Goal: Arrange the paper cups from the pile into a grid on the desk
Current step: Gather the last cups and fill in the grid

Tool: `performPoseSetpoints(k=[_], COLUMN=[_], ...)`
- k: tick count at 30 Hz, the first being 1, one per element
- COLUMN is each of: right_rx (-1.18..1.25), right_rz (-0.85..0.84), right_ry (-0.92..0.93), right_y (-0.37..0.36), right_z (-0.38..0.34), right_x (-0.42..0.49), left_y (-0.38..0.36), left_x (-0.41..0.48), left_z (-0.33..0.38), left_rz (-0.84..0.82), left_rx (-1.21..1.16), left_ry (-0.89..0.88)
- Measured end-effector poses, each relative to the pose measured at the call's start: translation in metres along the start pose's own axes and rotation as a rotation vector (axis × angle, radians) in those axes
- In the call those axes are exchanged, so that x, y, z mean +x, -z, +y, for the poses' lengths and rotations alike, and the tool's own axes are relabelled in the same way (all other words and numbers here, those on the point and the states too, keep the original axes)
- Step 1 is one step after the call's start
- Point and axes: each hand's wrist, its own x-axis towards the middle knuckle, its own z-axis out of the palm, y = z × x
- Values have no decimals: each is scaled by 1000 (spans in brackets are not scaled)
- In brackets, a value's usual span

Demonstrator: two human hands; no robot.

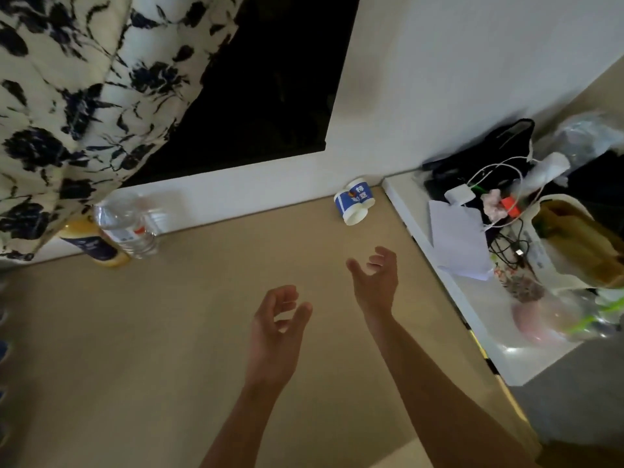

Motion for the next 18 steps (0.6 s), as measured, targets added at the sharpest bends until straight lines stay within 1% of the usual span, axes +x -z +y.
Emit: performPoseSetpoints(k=[5, 10, 18], right_rx=[-164, -245, -325], right_rz=[-54, -68, -64], right_ry=[-10, -68, -144], right_y=[-51, -87, -115], right_z=[15, 30, 45], right_x=[94, 160, 187], left_y=[-18, -30, -39], left_x=[21, 31, 27], left_z=[14, 6, 3], left_rz=[58, 91, 117], left_rx=[44, 92, 95], left_ry=[-12, 29, 21])
